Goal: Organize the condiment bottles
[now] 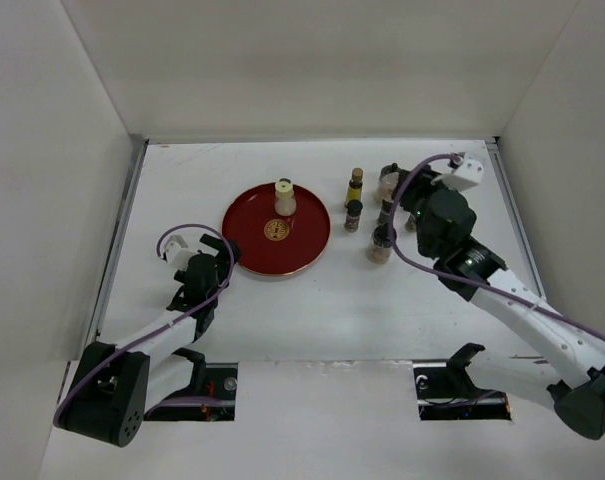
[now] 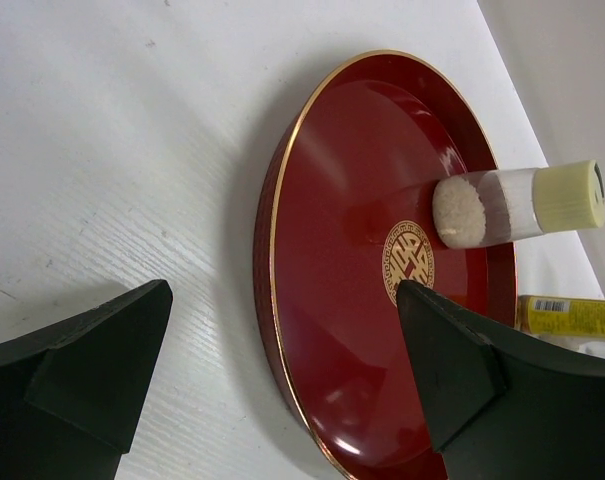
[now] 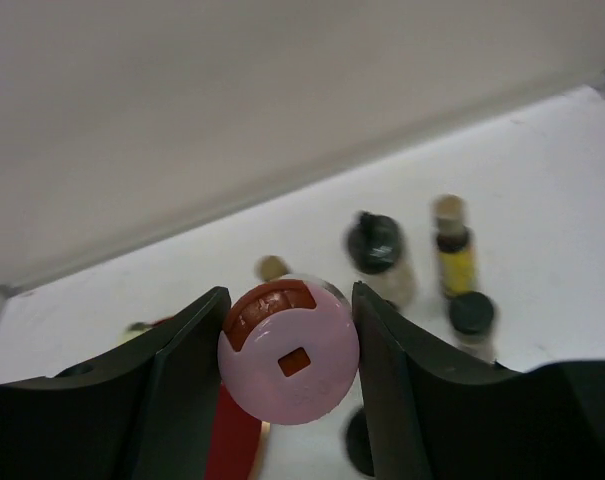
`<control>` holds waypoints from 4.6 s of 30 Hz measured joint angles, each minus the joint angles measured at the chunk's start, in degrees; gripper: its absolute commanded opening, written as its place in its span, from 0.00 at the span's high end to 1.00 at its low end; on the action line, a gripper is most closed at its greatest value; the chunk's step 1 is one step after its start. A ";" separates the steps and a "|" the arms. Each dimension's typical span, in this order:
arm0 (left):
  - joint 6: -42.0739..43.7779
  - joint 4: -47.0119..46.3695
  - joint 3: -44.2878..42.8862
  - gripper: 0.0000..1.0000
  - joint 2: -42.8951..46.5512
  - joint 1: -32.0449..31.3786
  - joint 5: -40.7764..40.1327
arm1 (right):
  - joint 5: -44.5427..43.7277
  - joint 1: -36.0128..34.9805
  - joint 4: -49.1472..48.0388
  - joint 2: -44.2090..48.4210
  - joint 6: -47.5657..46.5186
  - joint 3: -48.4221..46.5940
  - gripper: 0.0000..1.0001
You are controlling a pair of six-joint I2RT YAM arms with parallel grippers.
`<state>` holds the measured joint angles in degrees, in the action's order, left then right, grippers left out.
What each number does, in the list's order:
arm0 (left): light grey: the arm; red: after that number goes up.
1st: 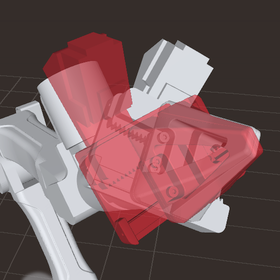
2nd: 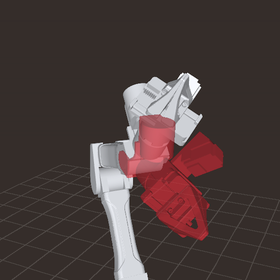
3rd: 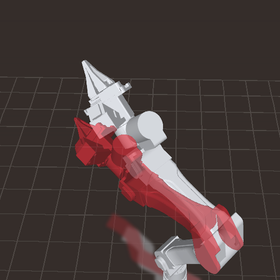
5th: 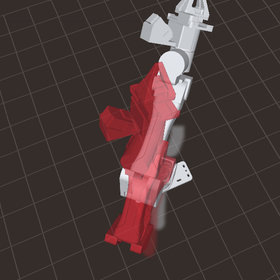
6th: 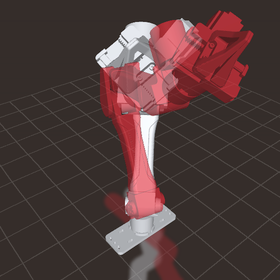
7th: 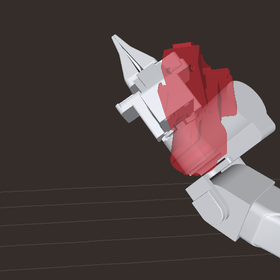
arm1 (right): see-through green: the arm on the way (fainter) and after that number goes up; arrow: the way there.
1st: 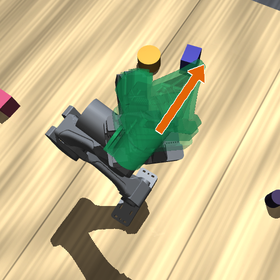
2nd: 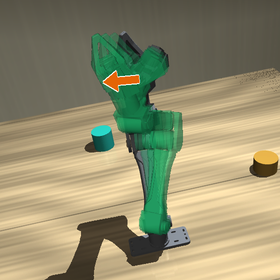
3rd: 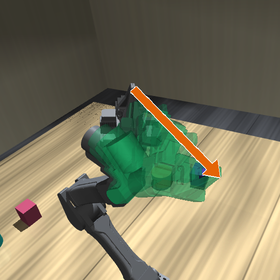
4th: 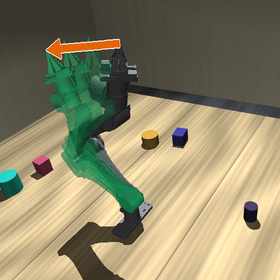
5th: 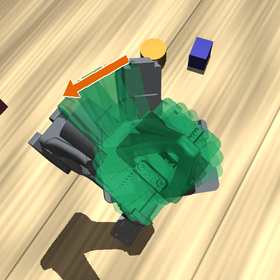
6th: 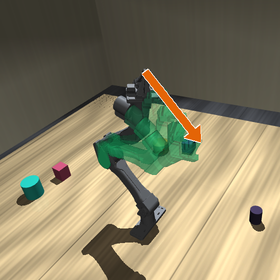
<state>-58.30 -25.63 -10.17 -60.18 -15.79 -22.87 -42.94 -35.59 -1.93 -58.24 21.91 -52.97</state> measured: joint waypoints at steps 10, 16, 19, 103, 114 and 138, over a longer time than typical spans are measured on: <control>0.02 -0.37 0.02 0.00 1.51 0.00 0.24 | 10.01 -9.66 -7.74 -36.65 -4.02 -23.30 0.63; 0.00 -0.46 0.02 0.00 1.57 0.00 0.42 | 13.44 -10.47 -4.17 -53.20 -4.61 -30.62 0.63; 0.00 -0.76 0.04 0.00 1.40 0.00 0.50 | 14.23 -10.47 -2.64 -55.93 -4.59 -31.08 0.62; -0.02 -1.29 0.02 0.00 -2.29 -0.55 1.27 | 8.24 0.96 -0.39 -10.58 -0.87 10.03 0.40; 0.00 -1.62 0.02 0.00 -2.29 -0.76 1.29 | 8.72 1.03 0.28 -17.70 -0.68 9.84 0.58; -0.04 -1.49 0.09 0.00 0.37 0.31 1.40 | 11.50 -11.45 -0.22 -21.64 -1.81 -7.15 0.76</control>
<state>-58.35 -27.11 -10.09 -59.81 -15.49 -21.47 -31.44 -47.05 -2.15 -79.88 20.10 -60.12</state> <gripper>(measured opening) 0.997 0.372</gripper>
